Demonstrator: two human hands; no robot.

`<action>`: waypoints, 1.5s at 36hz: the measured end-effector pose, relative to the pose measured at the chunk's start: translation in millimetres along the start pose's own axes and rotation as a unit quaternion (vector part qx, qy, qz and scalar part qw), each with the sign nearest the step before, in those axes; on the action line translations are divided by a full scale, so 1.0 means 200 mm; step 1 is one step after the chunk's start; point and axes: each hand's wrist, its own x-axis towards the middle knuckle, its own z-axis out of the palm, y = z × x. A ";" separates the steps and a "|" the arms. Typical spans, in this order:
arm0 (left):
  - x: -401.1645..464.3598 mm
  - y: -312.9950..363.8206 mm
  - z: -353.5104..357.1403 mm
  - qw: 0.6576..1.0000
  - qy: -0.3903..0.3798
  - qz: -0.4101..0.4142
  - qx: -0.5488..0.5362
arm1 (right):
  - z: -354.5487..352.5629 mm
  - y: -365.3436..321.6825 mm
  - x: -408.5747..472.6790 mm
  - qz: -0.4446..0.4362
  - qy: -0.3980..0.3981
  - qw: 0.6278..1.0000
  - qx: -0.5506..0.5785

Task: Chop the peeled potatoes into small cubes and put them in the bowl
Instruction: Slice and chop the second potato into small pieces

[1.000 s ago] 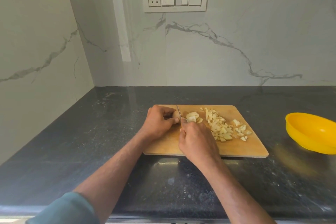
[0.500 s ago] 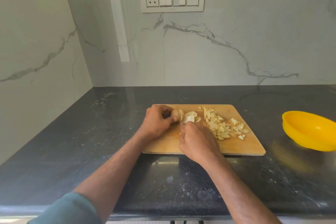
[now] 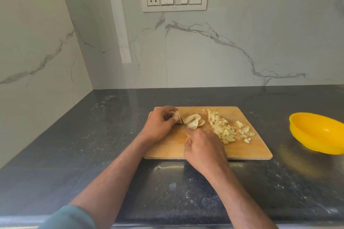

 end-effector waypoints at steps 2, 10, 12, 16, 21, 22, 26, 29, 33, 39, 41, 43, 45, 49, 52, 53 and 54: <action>0.00 0.00 0.00 1.000 0.004 0.001 -0.001 | 0.00 0.00 0.00 0.007 0.002 1.000 0.011; 0.02 0.01 0.01 1.000 0.014 -0.019 0.011 | -0.02 0.01 -0.01 -0.033 -0.018 0.999 0.015; 0.02 0.02 0.01 0.999 0.019 -0.026 0.016 | -0.02 0.01 -0.01 -0.033 -0.009 0.999 0.018; 0.01 0.03 0.02 0.998 0.042 -0.037 0.018 | -0.01 0.01 -0.01 -0.006 0.019 0.999 0.039; 0.00 0.03 0.01 0.998 0.040 -0.035 0.019 | 0.00 0.01 0.00 0.005 0.023 0.999 0.043; 0.00 0.04 0.01 0.999 0.039 -0.030 0.021 | 0.00 0.01 0.00 0.005 0.021 0.999 0.041; -0.01 0.04 -0.01 0.999 0.026 -0.018 0.007 | 0.00 0.01 0.00 0.002 0.017 0.999 0.035; -0.01 0.03 -0.01 1.000 0.020 -0.021 -0.009 | 0.01 0.01 0.00 -0.002 0.024 0.999 0.033; -0.01 0.03 0.00 0.998 0.066 -0.011 -0.008 | 0.02 0.02 0.01 -0.010 0.032 0.999 0.041; -0.01 0.04 0.01 0.995 0.089 0.032 0.017 | 0.01 0.02 0.00 -0.021 0.031 0.999 0.038; 0.00 0.03 0.01 0.995 0.090 0.040 0.023 | 0.01 0.02 0.00 -0.020 0.029 0.999 0.041; 0.00 0.03 0.00 0.995 0.084 0.041 0.034 | 0.02 0.02 0.00 -0.019 0.027 0.998 0.046; 0.00 0.02 -0.01 0.996 0.073 0.029 0.033 | 0.02 0.02 0.00 -0.021 0.028 0.998 0.045; -0.01 0.01 -0.04 0.999 0.049 0.005 0.017 | 0.02 0.02 0.00 -0.022 0.034 0.998 0.043; -0.01 0.00 -0.05 0.998 0.011 0.024 0.060 | 0.02 0.02 0.00 -0.018 0.033 0.998 0.047; -0.01 -0.01 -0.05 0.997 -0.003 0.028 0.075 | 0.02 0.02 0.00 -0.017 0.034 0.998 0.050; -0.01 -0.01 -0.04 0.996 -0.008 0.030 0.085 | 0.02 0.02 0.00 -0.016 0.035 0.998 0.053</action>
